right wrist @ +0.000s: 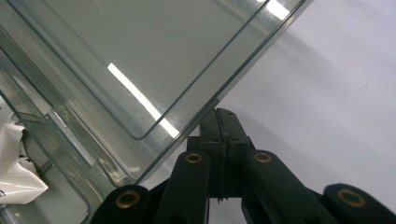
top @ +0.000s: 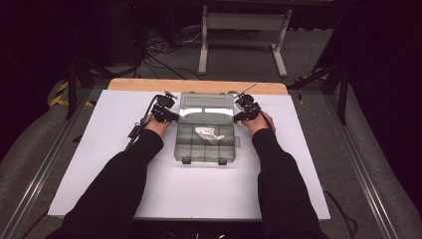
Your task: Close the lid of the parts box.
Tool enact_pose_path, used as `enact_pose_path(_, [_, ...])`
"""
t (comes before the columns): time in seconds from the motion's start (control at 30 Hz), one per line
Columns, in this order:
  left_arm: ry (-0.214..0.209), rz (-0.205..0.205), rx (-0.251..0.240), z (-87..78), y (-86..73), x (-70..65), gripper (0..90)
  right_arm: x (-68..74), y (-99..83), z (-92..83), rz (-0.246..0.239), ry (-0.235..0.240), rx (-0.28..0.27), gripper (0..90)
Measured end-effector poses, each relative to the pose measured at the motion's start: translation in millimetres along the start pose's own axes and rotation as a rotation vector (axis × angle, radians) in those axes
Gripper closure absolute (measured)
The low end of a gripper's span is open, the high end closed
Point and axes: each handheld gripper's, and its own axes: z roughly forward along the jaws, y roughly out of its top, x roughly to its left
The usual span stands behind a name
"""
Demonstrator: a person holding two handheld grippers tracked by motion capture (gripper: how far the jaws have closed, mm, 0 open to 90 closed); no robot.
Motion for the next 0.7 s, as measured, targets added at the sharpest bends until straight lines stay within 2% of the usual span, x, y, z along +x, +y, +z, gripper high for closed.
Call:
enact_pose_path(0.53, [0.006,0.016,-0.050,-8.3,2.1,-3.6,89.7,-0.4,1.5,-13.0,0.008,-0.008,-0.063,90.0])
enact_pose_path(0.7, [0.010,0.019,-0.067,-11.8,2.9,-3.6,89.7,1.0,3.6,-19.1,-0.003,-0.018,-0.093,90.0])
